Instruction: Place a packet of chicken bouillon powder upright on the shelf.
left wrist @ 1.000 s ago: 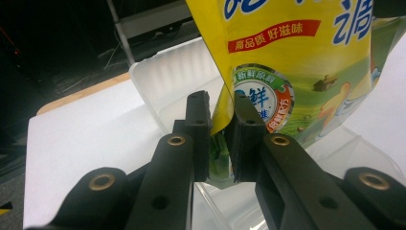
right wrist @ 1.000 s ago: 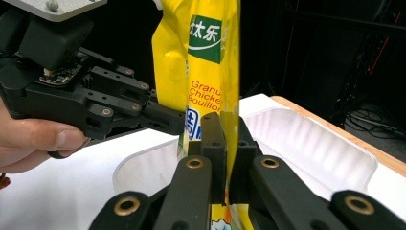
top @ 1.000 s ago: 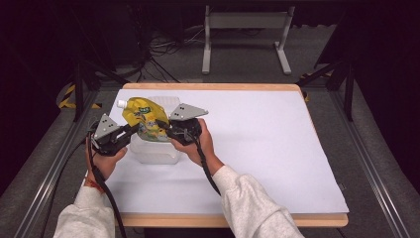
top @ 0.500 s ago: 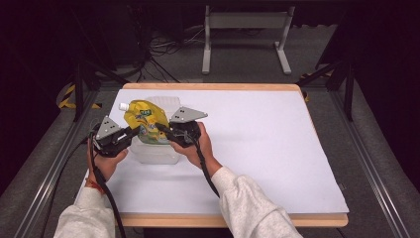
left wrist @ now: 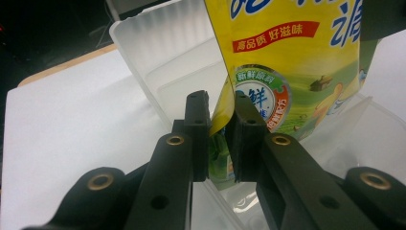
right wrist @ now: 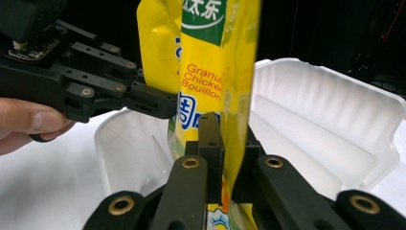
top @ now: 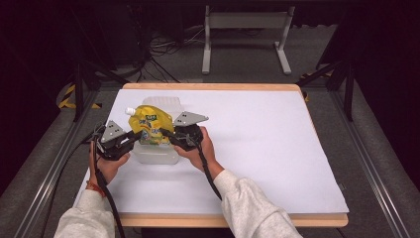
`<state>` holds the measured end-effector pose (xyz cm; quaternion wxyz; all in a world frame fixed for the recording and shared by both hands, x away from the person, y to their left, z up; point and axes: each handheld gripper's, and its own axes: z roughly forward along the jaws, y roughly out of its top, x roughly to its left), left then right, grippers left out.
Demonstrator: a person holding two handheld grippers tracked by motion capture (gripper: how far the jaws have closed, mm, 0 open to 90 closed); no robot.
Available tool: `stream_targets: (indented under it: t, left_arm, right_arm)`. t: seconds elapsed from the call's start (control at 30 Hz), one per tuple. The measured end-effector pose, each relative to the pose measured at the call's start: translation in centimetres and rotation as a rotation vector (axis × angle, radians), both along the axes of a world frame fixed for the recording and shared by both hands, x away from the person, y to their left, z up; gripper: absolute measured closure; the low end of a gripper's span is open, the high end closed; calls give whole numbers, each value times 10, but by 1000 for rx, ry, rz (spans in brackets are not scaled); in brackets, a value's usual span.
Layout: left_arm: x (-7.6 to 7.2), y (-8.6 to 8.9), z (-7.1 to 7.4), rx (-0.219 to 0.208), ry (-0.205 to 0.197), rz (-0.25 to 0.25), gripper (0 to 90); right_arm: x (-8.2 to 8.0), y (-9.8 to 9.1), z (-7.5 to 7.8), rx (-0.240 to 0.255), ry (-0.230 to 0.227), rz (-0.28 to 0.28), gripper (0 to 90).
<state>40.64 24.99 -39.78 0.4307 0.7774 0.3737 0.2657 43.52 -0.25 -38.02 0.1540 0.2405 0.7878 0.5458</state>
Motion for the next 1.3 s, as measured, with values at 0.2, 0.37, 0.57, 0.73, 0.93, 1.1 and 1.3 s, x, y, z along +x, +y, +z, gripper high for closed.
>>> stream_targets:
  t: [0.2,0.37,0.57,0.73,0.93,1.1,1.3]
  left_arm:
    - [-2,-1,-2,2,-8,10,798]
    - [-3,-1,-3,-2,-11,6,796]
    - [-3,-1,-3,-7,-15,11,791]
    - [-4,-2,-3,-19,-12,19,777]
    - [-5,-1,-3,-33,-9,21,762]
    - [-5,0,-1,-41,-7,26,753]
    - [-8,0,4,-73,-29,30,737]
  right_arm:
    - [-1,1,-2,-3,3,3,863]
    - [-1,0,-3,-14,0,10,864]
    - [-1,0,-3,-24,-3,14,863]
    - [-2,0,-2,-46,-8,15,857]
    - [-4,1,1,-74,-12,11,839]
    - [-4,1,3,-93,-17,7,821]
    - [-4,-6,10,-106,-22,-8,782]
